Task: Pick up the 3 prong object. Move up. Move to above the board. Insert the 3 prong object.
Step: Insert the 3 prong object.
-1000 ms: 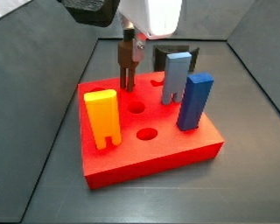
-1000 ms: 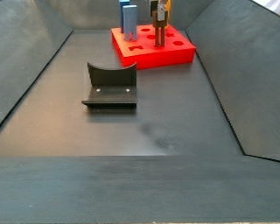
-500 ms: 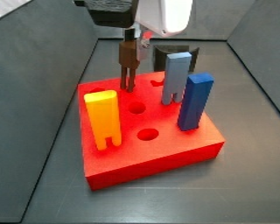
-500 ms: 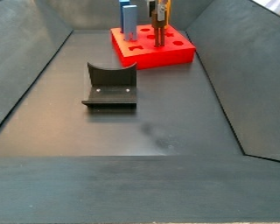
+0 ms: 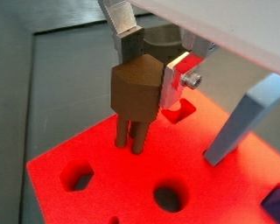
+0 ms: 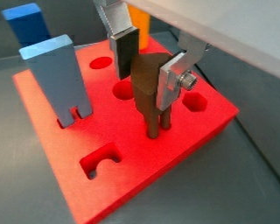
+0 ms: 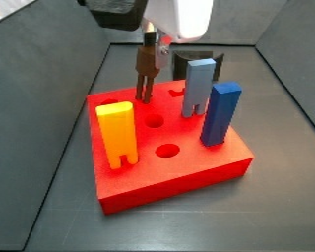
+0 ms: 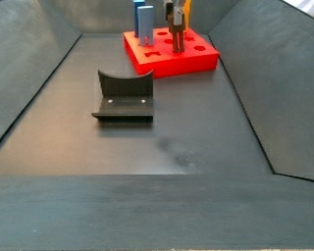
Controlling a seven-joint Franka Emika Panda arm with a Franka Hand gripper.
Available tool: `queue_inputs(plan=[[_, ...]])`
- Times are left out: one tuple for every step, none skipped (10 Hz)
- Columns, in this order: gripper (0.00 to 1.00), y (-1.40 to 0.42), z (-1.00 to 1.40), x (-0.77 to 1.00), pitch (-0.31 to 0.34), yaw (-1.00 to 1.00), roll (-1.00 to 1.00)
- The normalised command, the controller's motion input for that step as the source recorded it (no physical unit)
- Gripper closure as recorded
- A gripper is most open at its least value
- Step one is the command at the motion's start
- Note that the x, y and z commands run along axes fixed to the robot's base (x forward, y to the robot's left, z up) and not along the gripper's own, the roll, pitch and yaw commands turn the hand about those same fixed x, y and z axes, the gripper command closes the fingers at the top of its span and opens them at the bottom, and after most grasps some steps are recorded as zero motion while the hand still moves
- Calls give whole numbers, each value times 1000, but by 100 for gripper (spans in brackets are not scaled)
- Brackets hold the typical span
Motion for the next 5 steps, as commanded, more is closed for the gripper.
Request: queue_inputs(plan=[[100, 0, -100, 0, -29, 0, 0], [100, -54, -451, -49, -160, 0, 100], [100, -97, -723, -217, -216, -6, 186], [100, -71, -723, -243, -209, 0, 206], [100, -83, -723, -157, -177, 0, 233]])
